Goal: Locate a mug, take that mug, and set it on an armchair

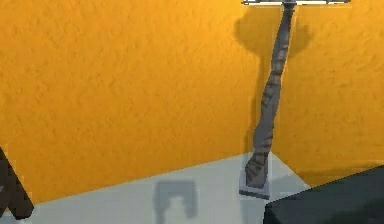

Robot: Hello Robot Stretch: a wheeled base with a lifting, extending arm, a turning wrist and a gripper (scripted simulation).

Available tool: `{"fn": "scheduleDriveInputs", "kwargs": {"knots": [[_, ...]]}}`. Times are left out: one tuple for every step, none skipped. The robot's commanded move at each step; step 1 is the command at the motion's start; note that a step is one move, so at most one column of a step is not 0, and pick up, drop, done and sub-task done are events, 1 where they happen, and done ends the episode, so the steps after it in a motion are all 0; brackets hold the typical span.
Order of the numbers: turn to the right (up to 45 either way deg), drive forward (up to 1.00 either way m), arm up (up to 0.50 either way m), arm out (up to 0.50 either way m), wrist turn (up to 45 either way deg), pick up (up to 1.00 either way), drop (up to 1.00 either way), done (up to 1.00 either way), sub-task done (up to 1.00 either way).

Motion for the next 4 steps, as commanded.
{"fn": "scheduleDriveInputs", "kwargs": {"knots": [[0.0,0.00,-0.32,0.00,0.0,0.00,0.00,0.00,0.00],[0.0,0.00,0.00,0.00,0.0,0.00,1.00,0.00,0.00],[0.0,0.00,0.10,0.00,0.0,0.00,0.00,0.00,0.00],[0.0,0.00,0.00,-0.08,0.0,0.00,0.00,0.00,0.00]]}}
